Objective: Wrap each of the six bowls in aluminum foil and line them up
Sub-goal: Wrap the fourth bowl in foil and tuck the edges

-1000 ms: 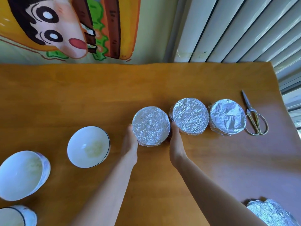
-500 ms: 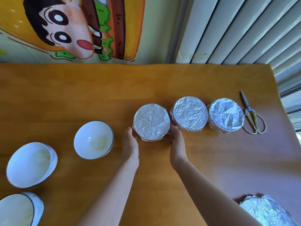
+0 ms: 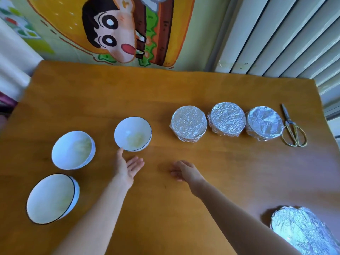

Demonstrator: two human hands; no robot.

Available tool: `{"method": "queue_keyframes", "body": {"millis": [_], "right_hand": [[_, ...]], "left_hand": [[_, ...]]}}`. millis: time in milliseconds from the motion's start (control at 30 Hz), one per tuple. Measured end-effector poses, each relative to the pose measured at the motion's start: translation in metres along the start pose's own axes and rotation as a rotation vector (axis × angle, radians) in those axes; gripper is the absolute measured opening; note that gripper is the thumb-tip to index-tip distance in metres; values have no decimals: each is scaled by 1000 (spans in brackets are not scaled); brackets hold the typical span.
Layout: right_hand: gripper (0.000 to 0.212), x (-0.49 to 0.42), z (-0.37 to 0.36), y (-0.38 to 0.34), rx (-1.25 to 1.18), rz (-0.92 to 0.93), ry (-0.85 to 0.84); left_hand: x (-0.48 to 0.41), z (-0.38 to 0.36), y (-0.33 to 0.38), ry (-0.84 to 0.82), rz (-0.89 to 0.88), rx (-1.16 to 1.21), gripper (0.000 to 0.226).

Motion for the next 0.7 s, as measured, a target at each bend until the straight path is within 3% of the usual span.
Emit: {"method": "queue_keyframes", "body": {"millis": [167,400,700], "right_hand": [[16,3,-17,1,-7,38,24],[19,6,-19,7,-112,83,83],[25,20,-29,11,-210,182,71]], "left_hand": [[-15,-8,29,-44,-104,-139,21],[-22,-4,28,-60,-245,-328,35],[6,27,-21,-204,-242,-503,27]]}}
Point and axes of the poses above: each hand's wrist, its own x-axis away from the middle knuckle, its own z-axis out of the back of the hand, y = z × x, the point moved 1 cm from there along -x, towards the middle knuckle, and after that the axes turned 2 degrees about x, right-handed, at the moved point
